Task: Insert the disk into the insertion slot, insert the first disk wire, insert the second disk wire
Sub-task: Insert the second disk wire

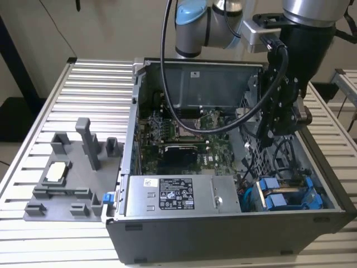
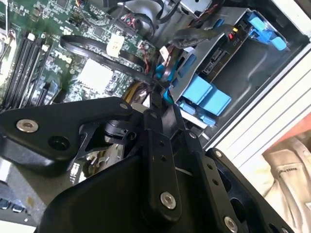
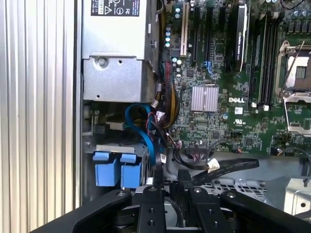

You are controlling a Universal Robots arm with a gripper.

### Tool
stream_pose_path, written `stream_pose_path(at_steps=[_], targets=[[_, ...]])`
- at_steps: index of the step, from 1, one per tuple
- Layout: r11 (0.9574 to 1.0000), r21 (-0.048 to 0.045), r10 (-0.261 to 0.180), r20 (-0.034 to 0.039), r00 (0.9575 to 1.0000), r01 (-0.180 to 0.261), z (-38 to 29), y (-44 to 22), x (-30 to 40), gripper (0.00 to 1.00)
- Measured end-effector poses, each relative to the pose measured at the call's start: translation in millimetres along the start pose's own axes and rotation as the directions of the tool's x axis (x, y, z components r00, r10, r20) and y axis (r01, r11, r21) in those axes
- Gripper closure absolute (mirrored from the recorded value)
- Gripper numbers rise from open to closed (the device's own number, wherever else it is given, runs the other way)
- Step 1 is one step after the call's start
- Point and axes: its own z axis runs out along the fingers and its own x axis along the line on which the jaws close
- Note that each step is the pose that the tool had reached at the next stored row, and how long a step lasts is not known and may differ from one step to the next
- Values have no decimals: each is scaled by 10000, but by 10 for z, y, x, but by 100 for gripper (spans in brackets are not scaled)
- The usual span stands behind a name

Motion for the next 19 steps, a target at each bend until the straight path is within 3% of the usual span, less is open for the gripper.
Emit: stream_pose_path(at_steps=[5,11,19], targets=[[9998,56,-199,-2,9998,199,11,22,-17,73],[9975,244,-665,-9,9978,665,29,29,-23,73],[9961,469,-748,-33,9972,749,61,81,-29,73]])
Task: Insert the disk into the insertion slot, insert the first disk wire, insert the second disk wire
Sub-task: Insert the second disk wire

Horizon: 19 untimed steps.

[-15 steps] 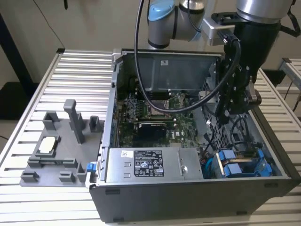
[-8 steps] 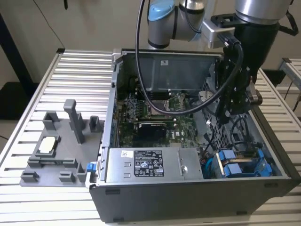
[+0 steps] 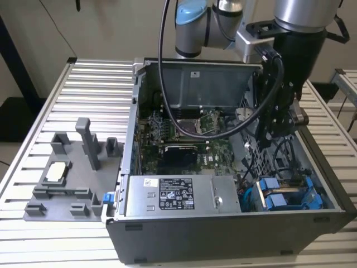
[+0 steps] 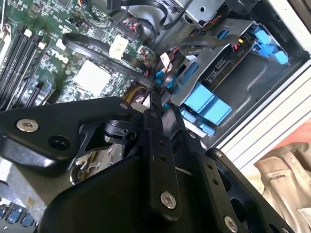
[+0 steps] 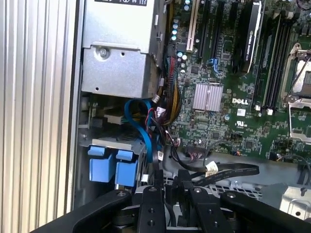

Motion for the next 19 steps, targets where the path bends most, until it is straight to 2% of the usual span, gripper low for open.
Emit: stream_pose_path(at_steps=[4,5,15,19], targets=[[10000,48,3,-7,10000,-3,3,12,-1,75],[10000,51,3,-7,10000,-3,4,13,-2,82],[10000,55,5,-7,10000,-5,6,15,0,84],[10000,55,4,-7,10000,-4,14,20,49,84]])
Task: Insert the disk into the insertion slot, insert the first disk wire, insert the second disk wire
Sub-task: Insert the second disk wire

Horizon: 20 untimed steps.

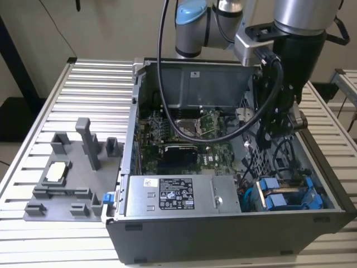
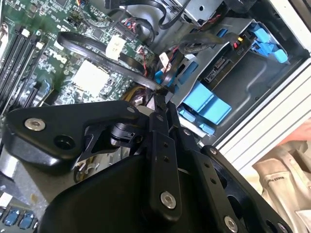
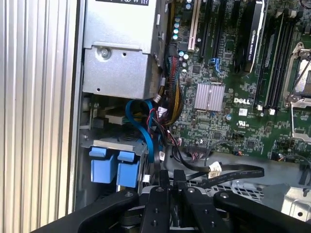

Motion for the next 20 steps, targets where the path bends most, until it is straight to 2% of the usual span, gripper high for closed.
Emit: stream_pose_path(at_steps=[4,13,16,20], targets=[[10000,-7,0,0,10000,0,13,-1,69,84],[10000,-45,0,8,10000,0,54,-53,231,84],[10000,-56,12,9,10000,-12,67,-73,261,84],[10000,-59,29,3,10000,-29,72,-83,267,84]])
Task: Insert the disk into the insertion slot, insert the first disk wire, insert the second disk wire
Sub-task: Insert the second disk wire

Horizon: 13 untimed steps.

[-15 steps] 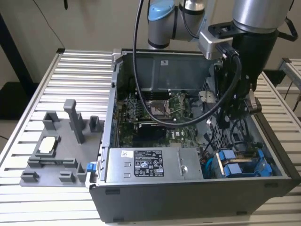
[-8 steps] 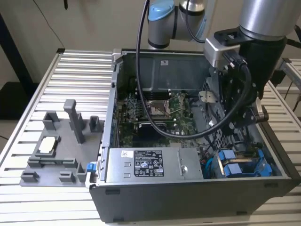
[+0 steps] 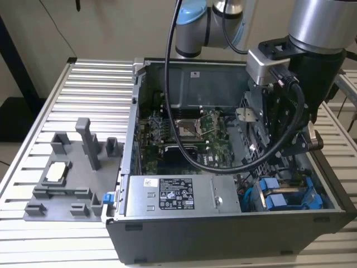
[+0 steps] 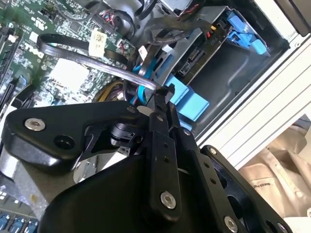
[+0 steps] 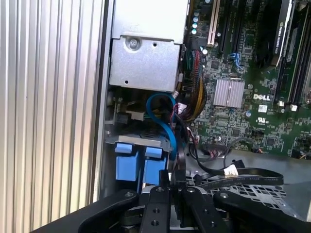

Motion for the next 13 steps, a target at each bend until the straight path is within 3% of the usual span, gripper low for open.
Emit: stream_pose_path(at_steps=[10,13], targets=[[10000,-6,6,3,10000,-6,5,-2,0,84],[9999,-133,-4,19,10000,5,13,-35,4,84]])
